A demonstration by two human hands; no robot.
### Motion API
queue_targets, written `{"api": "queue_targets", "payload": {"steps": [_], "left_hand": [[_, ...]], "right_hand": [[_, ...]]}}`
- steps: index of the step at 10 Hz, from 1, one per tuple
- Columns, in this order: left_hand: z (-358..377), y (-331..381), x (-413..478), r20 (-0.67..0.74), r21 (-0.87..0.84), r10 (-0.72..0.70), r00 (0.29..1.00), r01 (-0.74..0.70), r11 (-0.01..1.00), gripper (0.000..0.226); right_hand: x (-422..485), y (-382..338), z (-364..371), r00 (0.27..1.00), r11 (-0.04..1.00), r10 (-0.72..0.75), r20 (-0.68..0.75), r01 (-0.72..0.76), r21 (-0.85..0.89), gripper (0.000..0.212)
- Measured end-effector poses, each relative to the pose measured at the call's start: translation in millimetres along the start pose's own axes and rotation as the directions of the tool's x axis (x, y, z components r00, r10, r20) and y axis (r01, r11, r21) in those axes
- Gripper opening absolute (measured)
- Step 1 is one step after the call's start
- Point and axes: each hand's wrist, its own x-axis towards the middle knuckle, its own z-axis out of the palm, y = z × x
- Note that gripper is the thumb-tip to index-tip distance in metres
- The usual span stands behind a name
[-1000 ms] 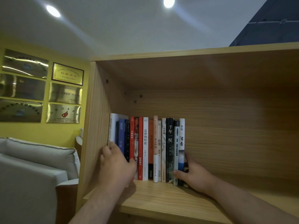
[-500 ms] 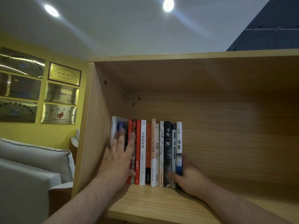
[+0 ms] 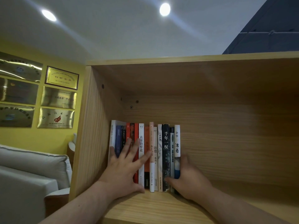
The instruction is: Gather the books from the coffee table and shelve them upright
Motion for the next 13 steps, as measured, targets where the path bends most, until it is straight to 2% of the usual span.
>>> {"api": "queue_targets", "payload": {"steps": [1,2,3,5,6,7,8,9,10,11,12,13], "left_hand": [[1,4,5,0.016,0.049,0.053,0.998,-0.054,0.997,0.102],[3,4,5,-0.009,0.064,0.048,0.999,-0.047,0.997,0.088],[3,3,6,-0.007,0.107,0.038,0.999,-0.037,0.994,0.088],[4,3,4,-0.017,0.084,0.007,1.000,-0.006,0.996,0.104],[-1,1,0,-0.033,-0.001,-0.031,0.999,0.031,1.000,0.108],[-9,12,-12,-0.120,-0.304,-0.097,0.988,0.056,0.951,0.086],[-13,27,-31,-0.152,-0.633,-0.268,0.951,0.115,0.766,0.067],[-10,24,-47,-0.083,-0.641,-0.257,0.963,0.146,0.754,0.051],[-11,18,-51,-0.035,-0.663,-0.233,0.972,0.152,0.733,0.043],[-8,18,-48,0.012,-0.655,-0.192,0.981,0.153,0.740,0.044],[-8,18,-46,0.110,-0.629,-0.179,0.978,0.208,0.749,0.048],[-7,20,-45,0.155,-0.621,-0.192,0.969,0.247,0.744,0.052]], "right_hand": [[-2,-5,-5,1.000,0.993,-0.031,-0.006,0.030,-0.115,0.127],[-3,-7,-9,0.999,0.994,-0.034,0.036,0.038,-0.104,0.126],[-6,-3,-16,0.995,0.997,-0.072,0.076,0.074,-0.011,0.113],[-12,-4,-27,0.992,0.993,-0.053,0.115,0.041,0.107,0.104],[-13,-5,-25,0.993,0.991,-0.064,0.095,0.053,0.119,0.104],[-13,-4,-25,0.998,0.987,-0.038,0.048,0.029,0.161,0.107],[-13,-3,-24,0.999,0.970,-0.003,-0.037,0.012,0.241,0.100],[-11,-2,-21,0.997,0.959,0.027,-0.069,-0.007,0.283,0.080],[-8,5,-19,0.990,0.953,0.075,-0.117,-0.037,0.301,0.071],[-7,10,-19,0.979,0.946,0.131,-0.157,-0.076,0.317,0.063],[-10,1,-37,0.968,0.952,0.111,-0.224,-0.039,0.303,0.049],[-29,-22,-73,0.883,0.939,-0.108,-0.457,0.242,0.244,0.026]]}}
